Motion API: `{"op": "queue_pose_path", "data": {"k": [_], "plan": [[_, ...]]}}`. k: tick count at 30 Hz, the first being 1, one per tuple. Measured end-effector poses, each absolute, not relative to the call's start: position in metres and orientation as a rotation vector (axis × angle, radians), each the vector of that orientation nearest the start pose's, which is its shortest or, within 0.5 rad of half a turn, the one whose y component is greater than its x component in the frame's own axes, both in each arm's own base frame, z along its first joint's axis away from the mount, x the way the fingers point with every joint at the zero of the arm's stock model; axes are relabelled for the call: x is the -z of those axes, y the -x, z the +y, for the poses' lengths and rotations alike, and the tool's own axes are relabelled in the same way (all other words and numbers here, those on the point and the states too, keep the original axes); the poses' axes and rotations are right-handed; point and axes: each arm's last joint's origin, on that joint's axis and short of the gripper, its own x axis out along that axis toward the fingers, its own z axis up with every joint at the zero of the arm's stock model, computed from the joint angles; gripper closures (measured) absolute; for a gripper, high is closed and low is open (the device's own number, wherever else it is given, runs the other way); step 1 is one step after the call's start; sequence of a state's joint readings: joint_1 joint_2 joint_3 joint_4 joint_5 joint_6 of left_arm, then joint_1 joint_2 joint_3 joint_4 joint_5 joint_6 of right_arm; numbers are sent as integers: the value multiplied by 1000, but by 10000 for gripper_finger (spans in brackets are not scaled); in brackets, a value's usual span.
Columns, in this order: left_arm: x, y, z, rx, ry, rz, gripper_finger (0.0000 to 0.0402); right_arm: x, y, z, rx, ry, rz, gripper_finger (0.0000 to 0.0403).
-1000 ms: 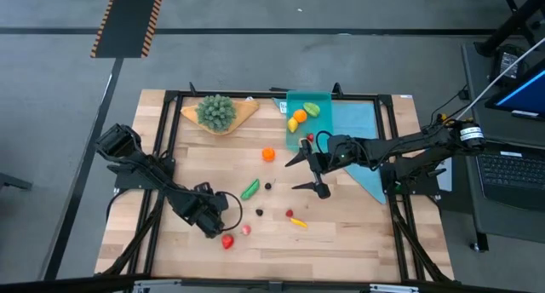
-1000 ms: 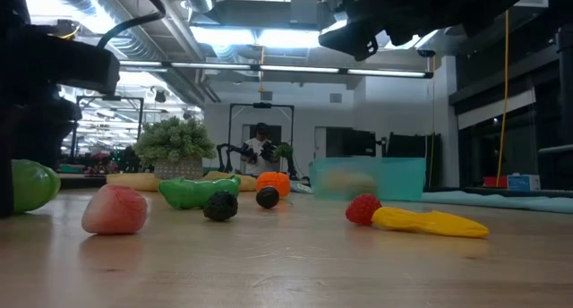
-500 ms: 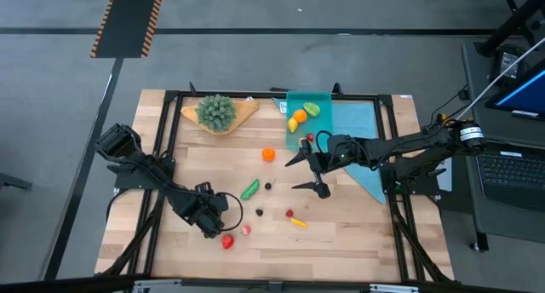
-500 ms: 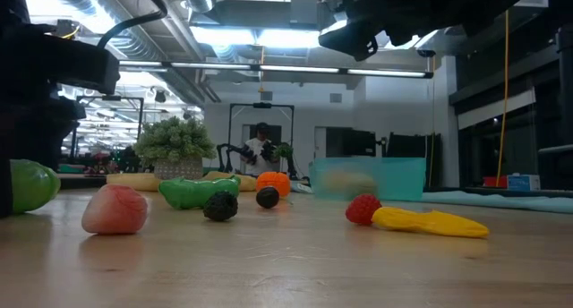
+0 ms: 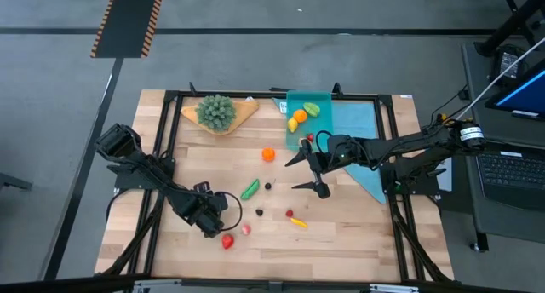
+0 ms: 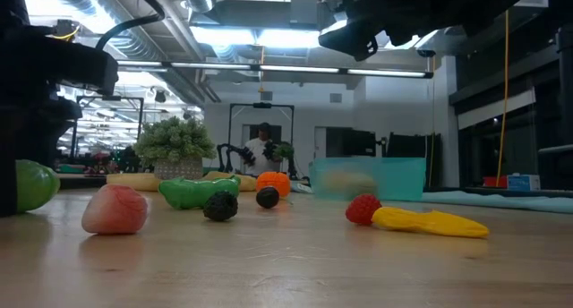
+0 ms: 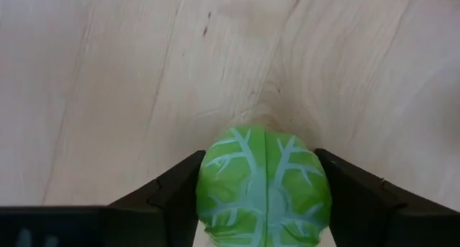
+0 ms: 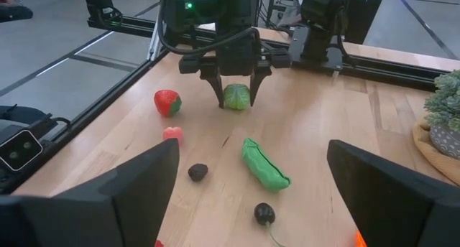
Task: Pick and placing Produce into tupperware
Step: Put the green cabbage into the blue bin
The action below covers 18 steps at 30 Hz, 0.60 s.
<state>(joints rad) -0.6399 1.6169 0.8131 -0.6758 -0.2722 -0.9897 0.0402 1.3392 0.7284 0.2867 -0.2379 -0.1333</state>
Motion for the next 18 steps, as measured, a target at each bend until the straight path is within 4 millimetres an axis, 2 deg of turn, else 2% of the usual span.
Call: {"op": "queue_pose_path", "data": {"k": [7, 12, 18], "plan": [[-141, -208, -144, -370, 180, 1264, 175, -240, -284, 18, -288, 65, 303, 47], [-157, -208, -141, -391, 162, 1138, 175, -255, -275, 12, -264, 41, 267, 47], [-184, -203, -136, -393, 76, 944, 175, -274, -252, 8, -181, 60, 263, 47]]}}
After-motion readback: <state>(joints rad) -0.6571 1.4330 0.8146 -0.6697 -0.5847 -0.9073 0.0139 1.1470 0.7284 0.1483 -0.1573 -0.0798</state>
